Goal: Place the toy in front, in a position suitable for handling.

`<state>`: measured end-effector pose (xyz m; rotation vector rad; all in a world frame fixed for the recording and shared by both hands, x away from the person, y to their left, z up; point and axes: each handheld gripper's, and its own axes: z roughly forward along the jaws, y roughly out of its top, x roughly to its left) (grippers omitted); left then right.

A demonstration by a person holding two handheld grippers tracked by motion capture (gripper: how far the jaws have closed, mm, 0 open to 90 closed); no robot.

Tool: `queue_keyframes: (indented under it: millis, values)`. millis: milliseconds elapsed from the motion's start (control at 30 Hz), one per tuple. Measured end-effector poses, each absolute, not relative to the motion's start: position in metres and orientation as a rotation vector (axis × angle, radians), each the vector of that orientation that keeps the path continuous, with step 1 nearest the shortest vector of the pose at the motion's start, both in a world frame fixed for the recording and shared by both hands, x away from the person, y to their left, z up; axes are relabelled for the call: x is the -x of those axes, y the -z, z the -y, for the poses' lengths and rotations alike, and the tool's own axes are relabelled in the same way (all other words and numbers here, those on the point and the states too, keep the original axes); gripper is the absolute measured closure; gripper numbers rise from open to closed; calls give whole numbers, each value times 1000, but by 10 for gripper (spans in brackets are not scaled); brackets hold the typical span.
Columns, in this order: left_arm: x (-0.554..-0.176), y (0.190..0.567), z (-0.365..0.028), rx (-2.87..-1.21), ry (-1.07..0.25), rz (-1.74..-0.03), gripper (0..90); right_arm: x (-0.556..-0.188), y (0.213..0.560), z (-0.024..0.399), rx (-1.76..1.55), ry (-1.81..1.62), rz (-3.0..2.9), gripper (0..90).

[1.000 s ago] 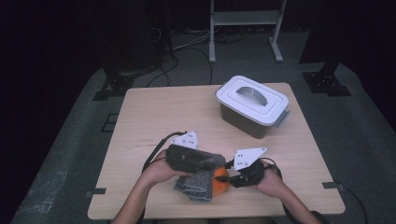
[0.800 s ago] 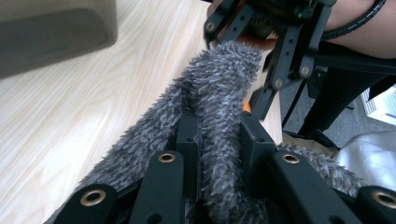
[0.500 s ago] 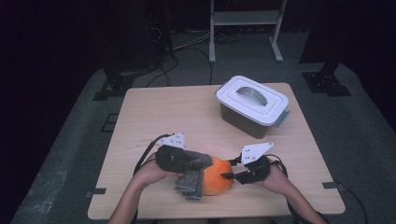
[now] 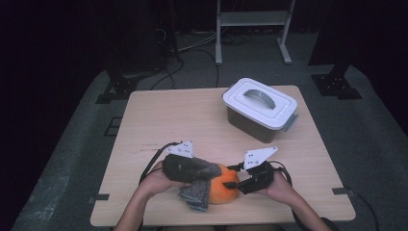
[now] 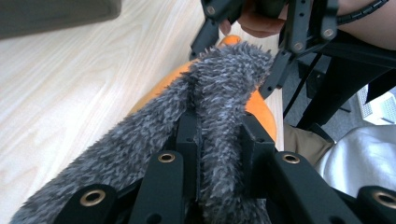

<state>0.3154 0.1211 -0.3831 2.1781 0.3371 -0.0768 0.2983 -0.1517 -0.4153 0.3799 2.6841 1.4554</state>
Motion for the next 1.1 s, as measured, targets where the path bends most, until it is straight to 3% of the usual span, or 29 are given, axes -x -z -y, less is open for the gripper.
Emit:
queue_keyframes:
  millis: [333,633,867,1100]
  values:
    - [-316,365,-97,-2197,61,-262,729,-289,410,149,-202,-1392,-2640,600]
    - [-323,380,-114,-2236,54,-361,729,-304,410,167,-215,-1367,-2626,607]
    - [-321,394,-122,-2178,114,-392,727,-309,411,168,-444,-1410,-2709,360]
    - [-314,393,-119,-2183,111,-373,727,-305,413,159,-509,-1423,-2739,312]
